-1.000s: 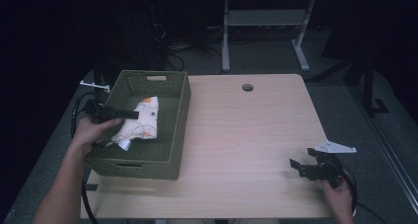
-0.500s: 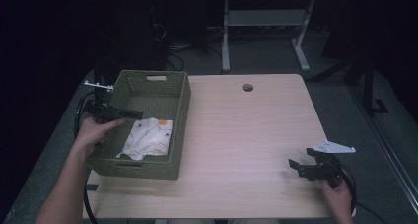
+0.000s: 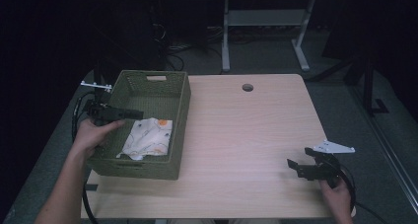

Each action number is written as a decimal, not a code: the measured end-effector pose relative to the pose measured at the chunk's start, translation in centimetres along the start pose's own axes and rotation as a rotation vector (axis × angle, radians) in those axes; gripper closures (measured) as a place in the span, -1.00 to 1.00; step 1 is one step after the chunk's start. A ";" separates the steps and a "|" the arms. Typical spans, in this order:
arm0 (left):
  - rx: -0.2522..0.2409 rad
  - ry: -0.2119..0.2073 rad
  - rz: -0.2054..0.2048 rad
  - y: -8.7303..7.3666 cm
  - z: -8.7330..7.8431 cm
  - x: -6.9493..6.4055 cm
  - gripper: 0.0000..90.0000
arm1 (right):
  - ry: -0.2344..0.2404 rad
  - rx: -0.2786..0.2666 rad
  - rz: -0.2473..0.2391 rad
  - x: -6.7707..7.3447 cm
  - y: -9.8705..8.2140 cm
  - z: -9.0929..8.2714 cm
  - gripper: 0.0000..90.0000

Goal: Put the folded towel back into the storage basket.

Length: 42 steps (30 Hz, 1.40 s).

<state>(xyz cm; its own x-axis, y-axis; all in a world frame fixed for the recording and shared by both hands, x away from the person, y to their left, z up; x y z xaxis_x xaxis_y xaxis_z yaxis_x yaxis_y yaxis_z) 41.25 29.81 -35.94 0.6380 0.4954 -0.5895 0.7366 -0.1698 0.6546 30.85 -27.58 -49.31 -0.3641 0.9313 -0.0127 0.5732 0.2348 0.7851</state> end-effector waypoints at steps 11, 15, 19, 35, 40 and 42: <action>0.015 -0.012 0.046 0.8 2.0 -2.8 0.03 | 0.013 -0.004 -0.001 -0.1 0.1 0.0 -0.69; 0.019 -0.014 0.059 1.3 3.0 -3.6 0.00 | 0.014 -0.005 0.004 -0.3 0.1 0.0 -0.69; 0.021 -0.027 0.072 1.6 3.9 -4.5 -0.02 | 0.017 -0.005 0.008 -0.4 0.0 -0.1 -0.69; 0.030 -0.086 0.150 2.0 8.4 -8.9 -0.06 | 0.015 -0.011 0.020 -0.8 -0.1 -0.3 -0.69; 0.048 -0.101 0.176 1.9 10.0 -10.4 -0.06 | 0.017 -0.016 0.021 -0.8 -0.1 -0.4 -0.69; 0.053 -0.106 0.184 1.9 10.7 -11.1 -0.07 | 0.016 -0.021 0.016 -0.9 0.0 -0.5 -0.69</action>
<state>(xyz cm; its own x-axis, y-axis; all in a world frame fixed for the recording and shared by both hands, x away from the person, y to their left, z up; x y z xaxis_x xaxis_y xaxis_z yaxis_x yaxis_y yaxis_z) 37.97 14.87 -33.27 0.7808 0.3599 -0.5107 0.6146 -0.2949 0.7317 30.81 -28.53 -49.05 -0.3672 0.9301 0.0100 0.5633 0.2138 0.7981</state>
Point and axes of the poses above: each handheld gripper's, and its own axes: z roughly forward along the jaws, y roughly out of its top, x roughly to its left, the point moved 5 cm from there along z, roughly forward along the jaws, and after that the axes turned 11 degrees about -y, right-handed, at the moved point
